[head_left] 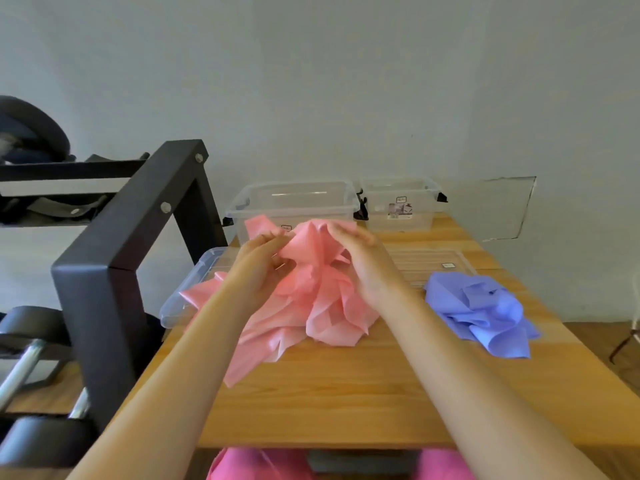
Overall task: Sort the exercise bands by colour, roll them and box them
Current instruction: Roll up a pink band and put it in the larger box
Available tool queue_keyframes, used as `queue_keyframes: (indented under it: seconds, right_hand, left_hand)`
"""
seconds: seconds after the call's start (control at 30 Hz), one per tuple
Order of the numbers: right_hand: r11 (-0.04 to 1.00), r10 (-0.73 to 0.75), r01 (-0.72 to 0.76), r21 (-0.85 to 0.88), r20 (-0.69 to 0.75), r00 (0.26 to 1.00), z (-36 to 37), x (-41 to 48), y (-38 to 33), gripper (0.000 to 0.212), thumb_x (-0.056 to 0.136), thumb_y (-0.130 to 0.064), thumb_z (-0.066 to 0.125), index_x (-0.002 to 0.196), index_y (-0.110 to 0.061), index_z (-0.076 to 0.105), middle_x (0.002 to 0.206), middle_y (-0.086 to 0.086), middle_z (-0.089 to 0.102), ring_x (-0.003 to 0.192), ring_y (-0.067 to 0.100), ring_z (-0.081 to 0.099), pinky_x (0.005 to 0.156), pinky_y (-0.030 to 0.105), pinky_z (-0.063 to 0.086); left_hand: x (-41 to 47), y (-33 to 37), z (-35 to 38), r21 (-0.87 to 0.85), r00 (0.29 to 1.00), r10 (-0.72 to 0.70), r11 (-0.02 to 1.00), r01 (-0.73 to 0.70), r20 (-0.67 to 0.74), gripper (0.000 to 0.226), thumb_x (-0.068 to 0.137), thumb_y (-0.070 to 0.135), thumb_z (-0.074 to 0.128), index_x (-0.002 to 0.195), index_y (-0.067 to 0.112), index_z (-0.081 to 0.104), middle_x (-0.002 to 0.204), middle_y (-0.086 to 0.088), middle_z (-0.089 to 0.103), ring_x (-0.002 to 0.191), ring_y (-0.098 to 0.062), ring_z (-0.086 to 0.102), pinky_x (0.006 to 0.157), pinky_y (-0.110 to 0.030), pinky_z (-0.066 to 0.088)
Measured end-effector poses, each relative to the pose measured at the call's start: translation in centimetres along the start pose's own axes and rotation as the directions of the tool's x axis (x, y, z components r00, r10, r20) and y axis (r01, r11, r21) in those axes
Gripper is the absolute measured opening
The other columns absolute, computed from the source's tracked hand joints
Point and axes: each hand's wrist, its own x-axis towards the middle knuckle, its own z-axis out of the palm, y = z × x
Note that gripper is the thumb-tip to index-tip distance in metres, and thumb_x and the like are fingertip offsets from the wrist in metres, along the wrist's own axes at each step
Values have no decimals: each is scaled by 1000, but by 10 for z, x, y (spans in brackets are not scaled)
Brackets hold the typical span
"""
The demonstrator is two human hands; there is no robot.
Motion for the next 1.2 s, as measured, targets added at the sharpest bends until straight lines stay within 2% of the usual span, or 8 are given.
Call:
queue_keyframes:
  seconds: [0.23,0.5,0.63,0.73,0.87,0.97,1.07,1.2]
  right_hand:
    - [964,-180,188,-189,58,982,4,21,-124,26,96,-32,57,76,-19,68,84,-2,68,68,2,63,58,14,42]
    - [894,-417,383,-233,-121,901,-8,31,-206,25,89,-37,65,70,-21,59,71,-3,57,68,11,53,67,26,41]
    - [891,-396,335,-306,-166,903,-22,31,-199,26,95,-32,59,93,-8,69,77,-4,56,68,7,50,59,18,39]
    - [921,-329,272,-280,-183,927,-30,34,-193,30,95,-36,58,94,-8,68,88,2,64,80,13,55,69,26,42]
    - [933,-281,230,-278,-157,947,-33,40,-188,43,96,-40,55,111,-1,65,120,17,66,94,18,61,85,32,46]
    - [947,-259,225,-228,-133,957,-33,47,-182,33,97,-41,54,110,-14,66,116,9,68,108,22,63,101,40,47]
    - [970,-238,229,-75,-142,961,-34,53,-179,28,95,-42,57,104,-17,65,103,3,69,103,21,64,103,42,47]
    - [985,-157,164,58,-116,981,-46,64,-172,104,55,-73,75,143,-28,44,136,2,57,125,21,54,110,44,40]
  left_hand:
    - [1,88,58,357,992,84,927,-112,93,26,94,12,54,69,14,56,57,3,48,51,-11,45,62,-26,52]
    - [10,165,94,291,911,369,865,-408,182,32,102,28,44,113,8,67,97,-4,62,86,-16,56,75,-25,46]
    - [11,165,99,62,941,320,943,-328,107,24,103,28,44,88,15,58,78,0,51,69,-13,48,69,-26,38]
    - [13,159,101,8,942,330,944,-331,56,25,103,30,46,97,12,63,90,-4,62,76,-15,56,72,-28,45]
    - [12,145,97,150,929,249,943,-297,274,61,90,53,56,130,8,58,130,-16,62,117,-28,62,95,-39,50]
    - [9,119,93,278,931,100,938,-205,350,57,78,52,57,115,11,69,113,-13,71,101,-22,69,75,-26,58]
    - [13,90,79,269,921,4,956,-118,389,32,81,31,69,101,6,75,104,-13,74,93,-20,72,76,-26,57]
    - [22,72,72,391,936,-37,914,-111,351,19,89,17,64,99,2,72,100,-16,74,89,-22,71,78,-29,59]
